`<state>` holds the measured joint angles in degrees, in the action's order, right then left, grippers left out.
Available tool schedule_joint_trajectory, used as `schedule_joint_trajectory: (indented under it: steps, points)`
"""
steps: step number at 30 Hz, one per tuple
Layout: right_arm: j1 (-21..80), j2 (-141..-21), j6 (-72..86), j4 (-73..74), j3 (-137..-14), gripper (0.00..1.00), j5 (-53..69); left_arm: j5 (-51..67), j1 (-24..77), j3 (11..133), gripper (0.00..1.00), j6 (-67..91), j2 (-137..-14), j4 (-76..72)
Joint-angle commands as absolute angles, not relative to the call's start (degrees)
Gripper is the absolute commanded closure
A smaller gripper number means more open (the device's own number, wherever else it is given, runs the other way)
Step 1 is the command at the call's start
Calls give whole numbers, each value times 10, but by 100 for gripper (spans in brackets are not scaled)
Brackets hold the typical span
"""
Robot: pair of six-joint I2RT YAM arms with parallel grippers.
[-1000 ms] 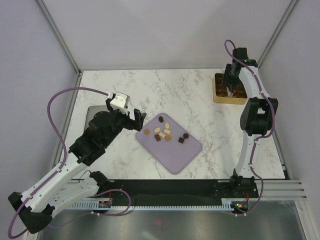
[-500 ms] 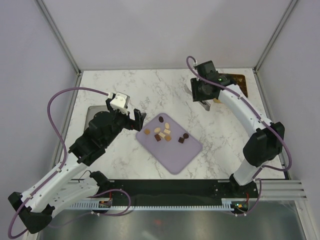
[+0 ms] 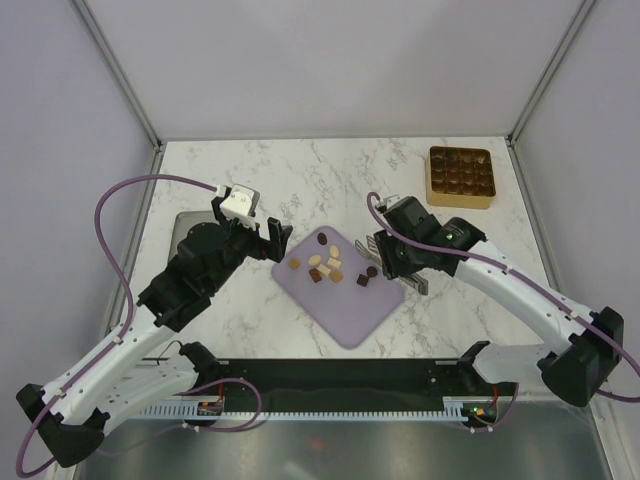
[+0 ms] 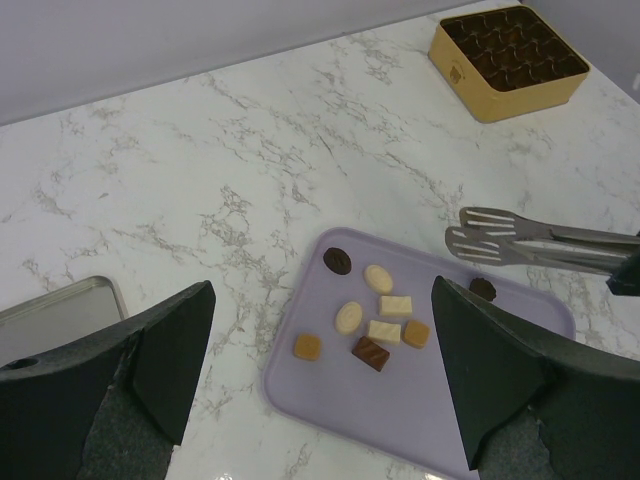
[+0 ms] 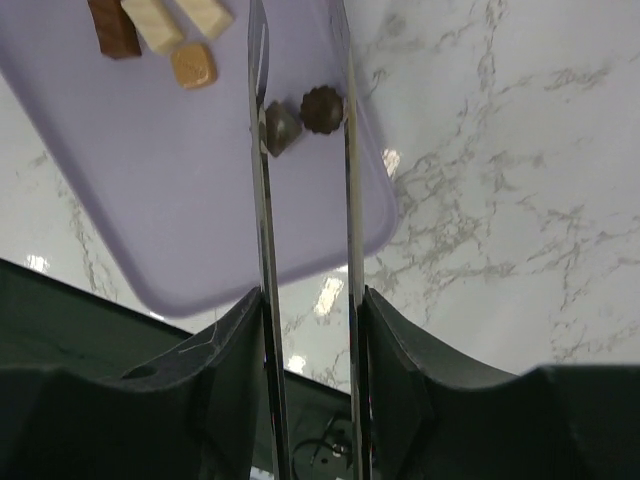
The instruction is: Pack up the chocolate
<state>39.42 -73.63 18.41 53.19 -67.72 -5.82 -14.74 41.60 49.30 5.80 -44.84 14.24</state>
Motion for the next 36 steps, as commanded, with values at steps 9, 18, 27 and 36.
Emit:
schedule_joint_trajectory:
  steps: [9, 18, 27, 36]
  points:
    - [413, -650, 242, 554, -579, 52, -52, -151, 418, 493, 3, 33, -448, 126]
    - [413, -650, 240, 524, -549, 52, -39, -157, 417, 493, 3, 31, -454, 127]
    - [413, -671, 234, 505, -541, 52, -42, -153, 418, 494, 3, 30, -459, 127]
    - [413, -689, 233, 487, -532, 53, -32, -154, 418, 494, 3, 29, -458, 127]
